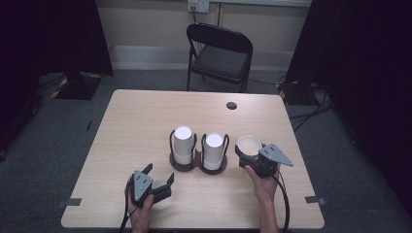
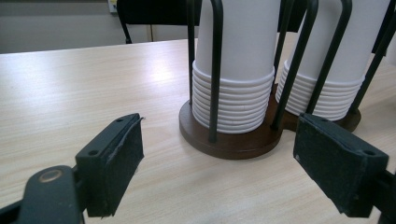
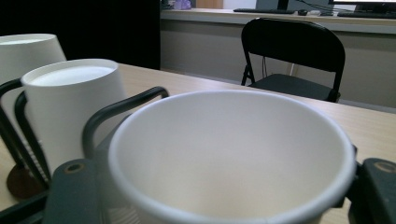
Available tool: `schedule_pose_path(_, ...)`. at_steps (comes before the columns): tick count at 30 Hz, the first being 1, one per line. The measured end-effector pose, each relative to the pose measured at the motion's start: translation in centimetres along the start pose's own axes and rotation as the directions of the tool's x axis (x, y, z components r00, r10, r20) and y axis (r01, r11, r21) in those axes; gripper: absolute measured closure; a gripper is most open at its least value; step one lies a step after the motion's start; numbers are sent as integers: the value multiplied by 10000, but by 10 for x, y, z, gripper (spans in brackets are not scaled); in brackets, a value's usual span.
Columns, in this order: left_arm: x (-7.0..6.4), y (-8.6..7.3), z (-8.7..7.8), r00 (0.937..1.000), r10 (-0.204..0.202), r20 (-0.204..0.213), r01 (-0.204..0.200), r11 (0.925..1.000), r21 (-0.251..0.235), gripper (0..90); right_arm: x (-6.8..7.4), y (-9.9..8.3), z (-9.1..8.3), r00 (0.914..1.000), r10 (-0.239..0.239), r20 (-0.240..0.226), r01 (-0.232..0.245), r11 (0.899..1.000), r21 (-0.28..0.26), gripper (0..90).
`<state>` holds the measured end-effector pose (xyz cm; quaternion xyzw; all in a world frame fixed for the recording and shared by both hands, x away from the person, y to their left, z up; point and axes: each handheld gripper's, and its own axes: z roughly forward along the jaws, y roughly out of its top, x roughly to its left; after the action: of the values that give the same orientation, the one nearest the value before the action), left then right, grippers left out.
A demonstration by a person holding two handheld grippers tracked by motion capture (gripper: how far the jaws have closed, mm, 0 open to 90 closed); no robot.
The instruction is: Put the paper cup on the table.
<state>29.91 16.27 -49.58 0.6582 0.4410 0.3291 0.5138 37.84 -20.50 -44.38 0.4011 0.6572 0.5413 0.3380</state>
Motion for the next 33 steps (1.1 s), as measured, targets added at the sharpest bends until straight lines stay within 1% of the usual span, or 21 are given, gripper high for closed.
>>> schedule_pose_path(1,0,0,0,10000,-38,-26,38,10000,2,159,-2,0,2,9999,96,59,-96,9999,-35,258)
schedule_pose_path(3,1,0,0,9999,-99,-48,99,10000,3,159,-8,1,6,9996,271,37,-271,9996,38,258)
schedule_pose_path(5,1,0,0,9999,-104,-20,104,9999,-8,159,-12,2,10,9996,236,149,-237,9997,33,258)
schedule_pose_path(7,0,0,0,9999,-110,-53,110,9999,-50,159,-15,4,14,9997,219,140,-220,9998,33,258)
schedule_pose_path(8,0,0,0,9999,-105,-54,105,9999,-55,159,-17,5,16,9995,210,230,-208,9998,-70,258)
schedule_pose_path(11,0,0,0,9999,-122,-52,122,9999,-47,159,-23,7,23,9995,197,258,-199,9998,79,258)
schedule_pose_path(12,1,0,0,9999,-155,23,156,9999,-42,159,-25,8,25,9995,199,252,-201,9998,81,258)
schedule_pose_path(14,2,0,0,9998,-203,50,203,9998,-43,159,-28,9,30,9992,273,277,-273,9996,7,258)
schedule_pose_path(16,2,0,0,9997,-214,69,214,9998,-29,160,-32,9,36,9986,389,360,-392,9992,87,258)
schedule_pose_path(17,2,0,0,9997,-214,69,214,9998,-29,160,-34,8,39,9980,498,384,-501,9987,72,257)
schedule_pose_path(21,3,0,1,9996,-282,88,282,9996,84,160,-38,5,51,9966,599,568,-607,9981,116,257)
schedule_pose_path(23,3,0,1,9995,-291,123,290,9995,90,160,-42,1,55,9947,823,619,-834,9964,153,256)
schedule_pose_path(26,3,0,0,9995,-305,68,305,9995,13,160,-46,-7,61,9903,1216,679,-1241,9917,345,254)
schedule_pose_path(28,3,0,0,9993,-337,-129,337,9994,-3,158,-46,-11,63,9889,1253,796,-1298,9901,540,253)
schedule_pose_path(29,3,0,0,9992,-361,-163,362,9993,18,158,-46,-12,64,9896,1229,749,-1272,9903,565,253)
schedule_pose_path(31,4,0,0,9993,-356,-58,356,9994,14,158,-45,-14,66,9901,1141,821,-1192,9910,605,252)
schedule_pose_path(33,5,0,-1,9988,-474,93,474,9988,-90,158,-46,-15,68,9904,1146,771,-1197,9907,648,252)
